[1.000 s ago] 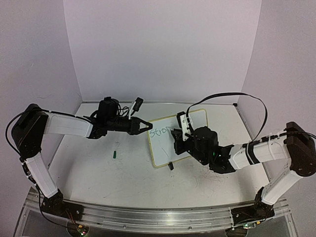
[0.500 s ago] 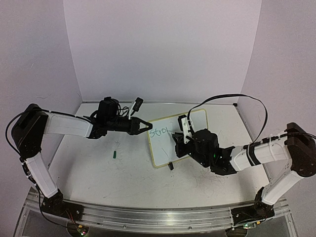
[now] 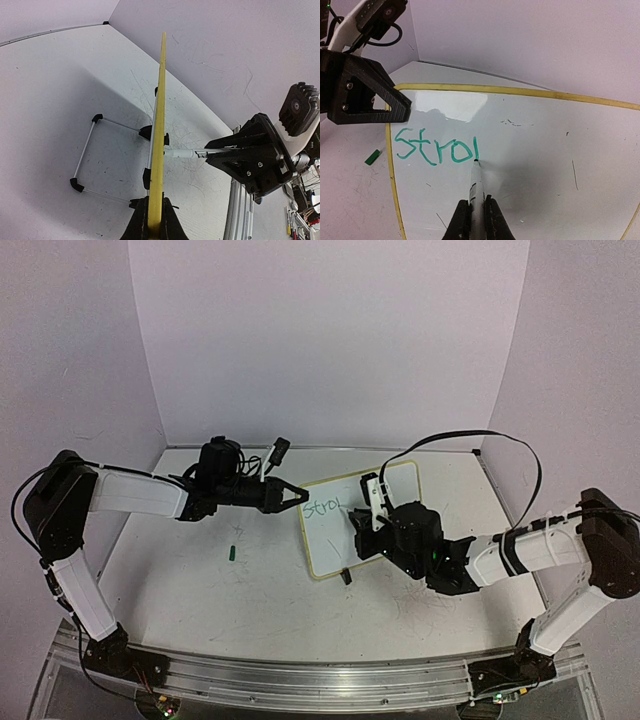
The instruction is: Write a sentence on the whiteboard
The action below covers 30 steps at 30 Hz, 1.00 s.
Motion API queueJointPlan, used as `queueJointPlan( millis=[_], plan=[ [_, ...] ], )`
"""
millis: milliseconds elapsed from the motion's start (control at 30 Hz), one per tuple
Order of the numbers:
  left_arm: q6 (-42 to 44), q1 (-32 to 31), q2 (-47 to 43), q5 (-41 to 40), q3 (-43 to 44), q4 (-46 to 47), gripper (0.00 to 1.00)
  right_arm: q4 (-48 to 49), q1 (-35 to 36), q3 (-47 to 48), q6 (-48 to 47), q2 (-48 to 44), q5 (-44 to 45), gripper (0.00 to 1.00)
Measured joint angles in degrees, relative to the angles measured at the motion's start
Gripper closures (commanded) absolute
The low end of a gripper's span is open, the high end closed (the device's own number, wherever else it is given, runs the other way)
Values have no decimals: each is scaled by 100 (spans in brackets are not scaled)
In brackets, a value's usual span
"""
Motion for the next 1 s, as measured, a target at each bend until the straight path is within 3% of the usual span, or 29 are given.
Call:
queueJointPlan(
  millis=[1000],
  plan=[
    [0, 0, 0, 0, 0, -2, 100, 33, 0, 166, -207, 50, 175, 100]
  ],
)
